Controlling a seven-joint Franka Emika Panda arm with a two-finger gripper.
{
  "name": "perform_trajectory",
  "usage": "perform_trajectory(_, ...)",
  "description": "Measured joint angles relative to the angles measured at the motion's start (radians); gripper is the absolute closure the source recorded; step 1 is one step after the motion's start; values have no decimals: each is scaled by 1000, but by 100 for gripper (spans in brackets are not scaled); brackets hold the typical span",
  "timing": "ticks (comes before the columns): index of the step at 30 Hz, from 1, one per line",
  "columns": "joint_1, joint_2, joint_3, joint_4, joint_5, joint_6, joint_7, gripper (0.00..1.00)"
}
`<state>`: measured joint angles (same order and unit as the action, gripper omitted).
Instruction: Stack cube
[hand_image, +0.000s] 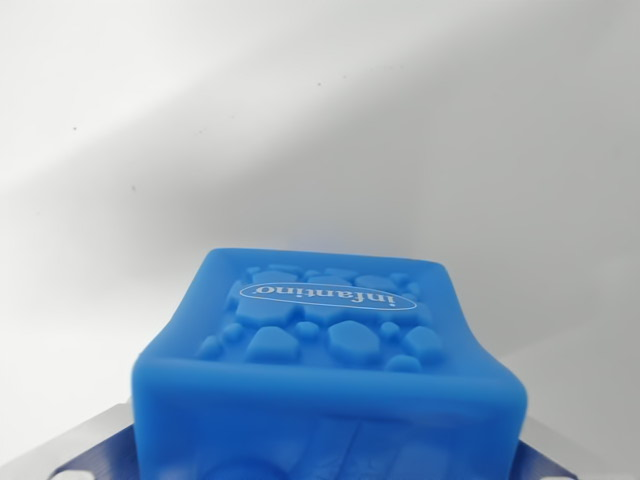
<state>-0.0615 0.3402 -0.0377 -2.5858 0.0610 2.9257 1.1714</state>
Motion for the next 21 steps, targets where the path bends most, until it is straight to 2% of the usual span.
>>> perform_trajectory(7, 9, -57, -10, -12, -5, -43, 4, 100)
perform_trajectory(21, 15, -189, -22, -32, -30, -152, 21, 100)
